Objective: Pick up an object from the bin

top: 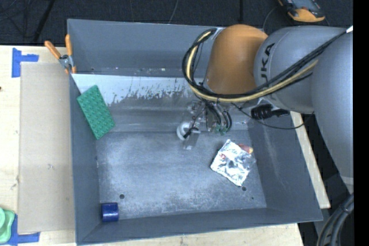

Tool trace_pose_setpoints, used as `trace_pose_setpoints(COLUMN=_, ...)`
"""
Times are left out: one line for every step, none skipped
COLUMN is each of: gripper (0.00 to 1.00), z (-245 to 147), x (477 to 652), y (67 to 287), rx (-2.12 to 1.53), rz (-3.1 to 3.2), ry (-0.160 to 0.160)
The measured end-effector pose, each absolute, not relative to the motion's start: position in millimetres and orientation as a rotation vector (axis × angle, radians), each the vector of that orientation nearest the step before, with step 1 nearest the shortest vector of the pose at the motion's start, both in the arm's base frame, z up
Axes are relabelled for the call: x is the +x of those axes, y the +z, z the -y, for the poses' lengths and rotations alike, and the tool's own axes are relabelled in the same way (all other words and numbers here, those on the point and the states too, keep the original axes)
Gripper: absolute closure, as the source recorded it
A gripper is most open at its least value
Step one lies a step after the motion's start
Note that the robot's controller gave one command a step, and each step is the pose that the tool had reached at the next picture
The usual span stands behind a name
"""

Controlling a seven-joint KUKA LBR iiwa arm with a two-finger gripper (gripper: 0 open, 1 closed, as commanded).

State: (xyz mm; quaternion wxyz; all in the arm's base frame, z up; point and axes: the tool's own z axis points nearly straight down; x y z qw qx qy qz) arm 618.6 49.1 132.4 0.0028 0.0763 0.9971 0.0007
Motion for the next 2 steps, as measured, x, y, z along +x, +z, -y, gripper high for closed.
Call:
trace_pose_setpoints(gripper=1.0, z=-48.9, x=620.4, y=180.0, rx=0.238, rz=-3.126, ry=0.003)
trace_pose_setpoints(gripper=1.0, z=-48.9, x=620.9, y=180.7, rx=0.237, rz=-3.131, ry=0.001)
